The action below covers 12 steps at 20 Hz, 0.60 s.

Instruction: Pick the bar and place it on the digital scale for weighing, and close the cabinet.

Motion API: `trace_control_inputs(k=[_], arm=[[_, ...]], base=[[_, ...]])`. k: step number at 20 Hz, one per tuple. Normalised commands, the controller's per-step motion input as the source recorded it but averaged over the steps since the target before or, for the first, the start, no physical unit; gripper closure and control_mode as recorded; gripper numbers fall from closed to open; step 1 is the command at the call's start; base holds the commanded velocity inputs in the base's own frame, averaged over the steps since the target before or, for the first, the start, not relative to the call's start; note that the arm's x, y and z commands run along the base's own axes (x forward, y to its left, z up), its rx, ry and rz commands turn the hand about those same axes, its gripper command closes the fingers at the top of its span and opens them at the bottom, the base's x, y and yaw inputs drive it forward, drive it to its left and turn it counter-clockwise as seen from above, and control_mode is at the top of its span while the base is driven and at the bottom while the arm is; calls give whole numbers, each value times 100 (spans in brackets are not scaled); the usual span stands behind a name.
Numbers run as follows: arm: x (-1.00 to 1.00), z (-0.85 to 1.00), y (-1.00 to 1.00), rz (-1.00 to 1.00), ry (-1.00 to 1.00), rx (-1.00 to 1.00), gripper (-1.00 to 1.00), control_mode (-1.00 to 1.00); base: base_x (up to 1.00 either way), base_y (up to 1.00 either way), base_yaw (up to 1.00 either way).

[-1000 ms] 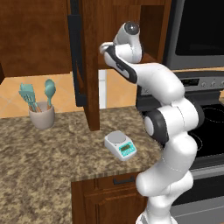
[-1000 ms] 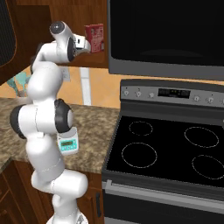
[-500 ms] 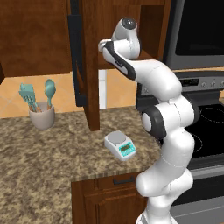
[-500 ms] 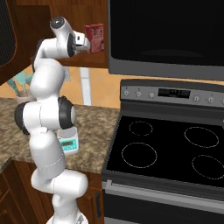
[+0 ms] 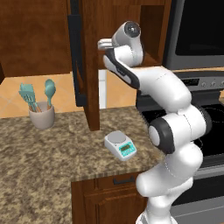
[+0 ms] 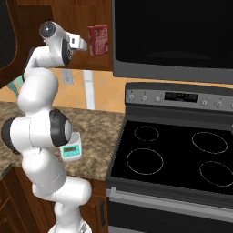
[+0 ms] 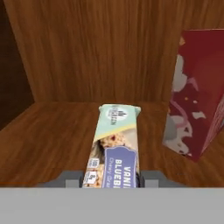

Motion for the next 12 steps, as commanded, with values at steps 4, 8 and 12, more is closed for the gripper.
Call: trace_control_inputs(k=[4,8,12], arm=[[-100,39,-4,0,15,10,100,-100],[-100,49,-3,0,27,2,100,-100],[-100,7,-32,1,9,0,100,-100]], base=[[0,0,0],[0,0,0],[0,0,0]])
